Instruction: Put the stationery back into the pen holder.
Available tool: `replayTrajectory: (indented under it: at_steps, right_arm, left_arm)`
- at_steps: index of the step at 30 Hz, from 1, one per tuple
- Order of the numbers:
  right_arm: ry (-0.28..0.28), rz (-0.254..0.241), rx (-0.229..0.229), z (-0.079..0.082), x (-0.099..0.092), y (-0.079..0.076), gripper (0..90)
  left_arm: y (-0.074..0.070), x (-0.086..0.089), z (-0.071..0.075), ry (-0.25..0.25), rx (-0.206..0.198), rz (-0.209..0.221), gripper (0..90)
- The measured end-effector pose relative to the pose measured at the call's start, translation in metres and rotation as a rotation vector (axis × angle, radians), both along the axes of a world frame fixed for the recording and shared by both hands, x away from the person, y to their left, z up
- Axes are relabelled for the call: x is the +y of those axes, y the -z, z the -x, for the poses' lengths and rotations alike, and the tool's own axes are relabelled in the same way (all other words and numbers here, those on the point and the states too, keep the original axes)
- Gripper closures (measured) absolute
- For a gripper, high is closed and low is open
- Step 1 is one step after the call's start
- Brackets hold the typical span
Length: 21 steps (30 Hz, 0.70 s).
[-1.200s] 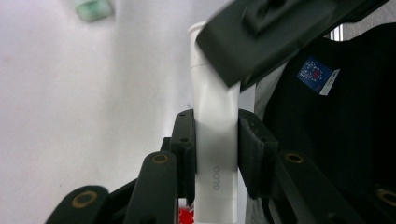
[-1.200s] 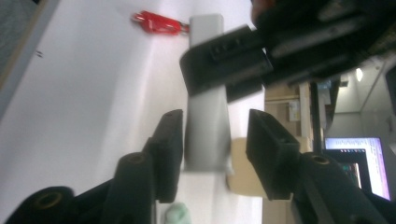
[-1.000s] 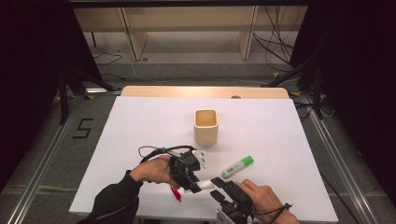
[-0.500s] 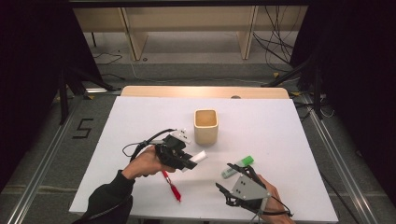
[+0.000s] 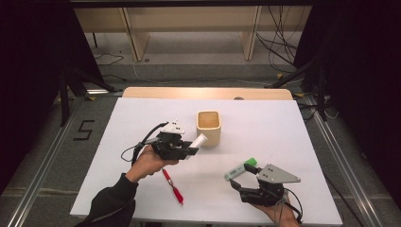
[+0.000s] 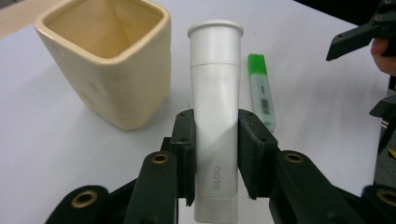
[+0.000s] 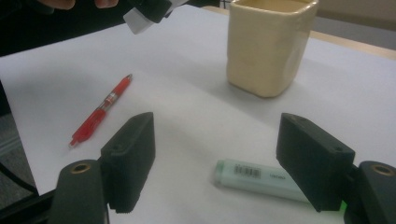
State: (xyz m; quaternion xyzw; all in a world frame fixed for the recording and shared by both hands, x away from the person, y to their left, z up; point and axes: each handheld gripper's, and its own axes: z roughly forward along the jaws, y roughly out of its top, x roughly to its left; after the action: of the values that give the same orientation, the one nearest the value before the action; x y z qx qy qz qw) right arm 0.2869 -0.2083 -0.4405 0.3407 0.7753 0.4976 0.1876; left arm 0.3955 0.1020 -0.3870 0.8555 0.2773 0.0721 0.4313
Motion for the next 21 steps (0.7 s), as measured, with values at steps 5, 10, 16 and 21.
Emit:
replayTrajectory:
  at_steps: [5,10,16,21]
  right_arm:
    - [0.034,-0.028,0.009,-0.001,-0.011,0.001,28.8]
    - [0.052,-0.046,0.025,-0.001,-0.016,0.003,28.2]
    - [0.055,-0.055,0.031,0.000,-0.018,0.004,27.0]
    - [0.056,-0.067,0.041,0.000,-0.019,0.005,26.8]
  left_arm:
    - [-0.003,0.000,-0.003,-0.039,-0.027,0.041,69.9]
    - [-0.003,-0.001,-0.004,-0.070,-0.053,0.069,70.0]
    - [-0.001,-0.005,-0.014,-0.109,-0.048,0.105,69.9]
    - [-0.002,-0.009,-0.022,-0.129,-0.055,0.118,69.9]
